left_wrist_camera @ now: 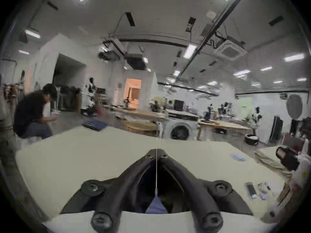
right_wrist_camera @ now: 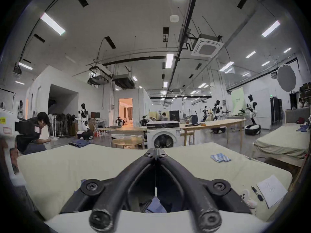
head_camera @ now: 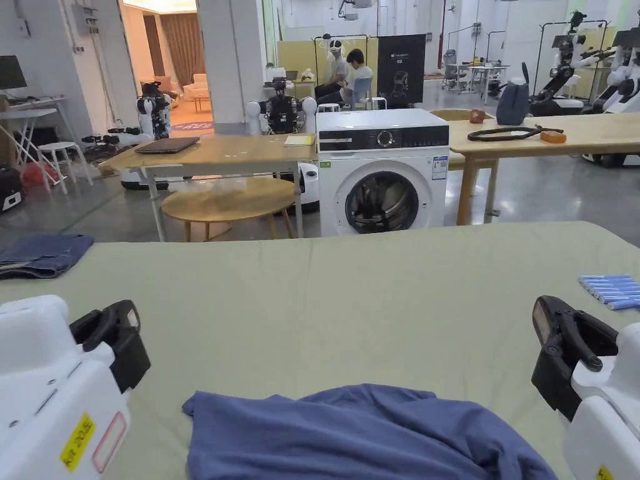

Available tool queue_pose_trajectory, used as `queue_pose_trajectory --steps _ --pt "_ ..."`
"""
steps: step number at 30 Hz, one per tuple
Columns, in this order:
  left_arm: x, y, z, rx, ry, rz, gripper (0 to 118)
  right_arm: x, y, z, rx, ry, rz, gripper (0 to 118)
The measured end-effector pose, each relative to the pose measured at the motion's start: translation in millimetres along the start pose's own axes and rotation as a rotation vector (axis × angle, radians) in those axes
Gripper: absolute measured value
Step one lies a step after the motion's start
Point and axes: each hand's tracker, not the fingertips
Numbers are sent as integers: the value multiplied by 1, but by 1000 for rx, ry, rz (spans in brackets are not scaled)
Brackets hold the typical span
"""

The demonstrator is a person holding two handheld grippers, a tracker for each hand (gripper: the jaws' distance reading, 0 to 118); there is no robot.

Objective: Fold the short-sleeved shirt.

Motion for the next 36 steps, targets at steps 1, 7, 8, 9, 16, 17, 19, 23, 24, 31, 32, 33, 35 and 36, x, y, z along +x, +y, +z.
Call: queue_pose_trajectory --steps 1,7,8,9,16,17,19,23,24,31,32,33,35,36 --pt "-5 -3 4 -22 -13 -14 0 -2 -1 1 -3 11 1 0" --pt "3 -72 -8 -370 -49 -103 7 -2 -16 2 -58 12 -1 0" --pt "6 -90 -13 -472 -24 -86 41 0 -20 3 -73 6 -2 0" --pt "9 -111 -20 -527 -44 -69 92 2 -24 4 -93 -3 -3 0" --pt "42 -229 -50 -890 -122 -142 116 37 -60 12 -255 -91 21 8" --pt "47 -234 -57 -910 -107 -167 115 43 -65 11 -283 -101 17 9" --pt "52 -249 -67 -996 -45 -194 110 58 -78 8 -373 -116 20 16" --pt "55 -236 -65 -977 -23 -177 70 82 -111 -11 -602 -132 16 102" --pt "54 -229 -63 -961 -28 -166 55 88 -123 -17 -658 -136 7 115" --pt "25 -195 -52 -895 -77 59 9 97 -191 -62 -941 -103 22 110" --pt "24 -192 -52 -894 -74 52 9 94 -196 -64 -947 -85 12 103" --pt "26 -190 -50 -888 -75 52 9 92 -200 -68 -951 -76 -7 94" --pt "25 -187 -49 -876 -79 51 9 90 -203 -74 -951 -58 -70 43" --pt "23 -184 -50 -873 -82 58 9 89 -200 -73 -941 -49 -113 18"
